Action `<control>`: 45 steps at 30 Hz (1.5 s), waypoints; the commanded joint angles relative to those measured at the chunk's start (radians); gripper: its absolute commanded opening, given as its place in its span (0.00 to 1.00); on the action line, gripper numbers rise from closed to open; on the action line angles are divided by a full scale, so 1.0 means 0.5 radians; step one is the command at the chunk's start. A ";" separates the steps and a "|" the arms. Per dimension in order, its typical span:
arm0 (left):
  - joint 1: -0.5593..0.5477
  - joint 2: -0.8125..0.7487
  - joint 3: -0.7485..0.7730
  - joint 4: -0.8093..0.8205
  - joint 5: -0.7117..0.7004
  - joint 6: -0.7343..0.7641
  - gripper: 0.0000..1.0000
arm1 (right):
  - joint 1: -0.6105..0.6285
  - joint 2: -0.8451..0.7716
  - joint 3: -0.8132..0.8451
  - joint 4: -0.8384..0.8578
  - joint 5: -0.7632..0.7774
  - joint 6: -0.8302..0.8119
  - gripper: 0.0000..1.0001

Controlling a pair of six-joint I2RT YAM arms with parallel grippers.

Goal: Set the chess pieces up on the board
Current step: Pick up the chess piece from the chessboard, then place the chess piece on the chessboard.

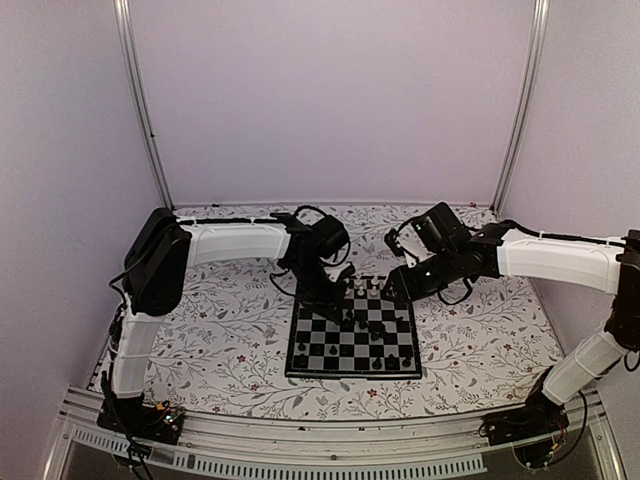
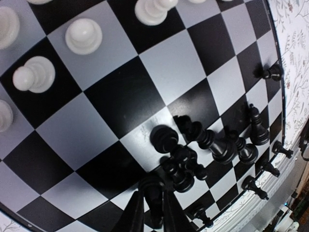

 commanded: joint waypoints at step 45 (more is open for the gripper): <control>-0.448 -0.685 -0.569 -0.124 -0.574 0.549 0.00 | -0.023 0.036 -0.080 0.123 -0.056 0.186 0.38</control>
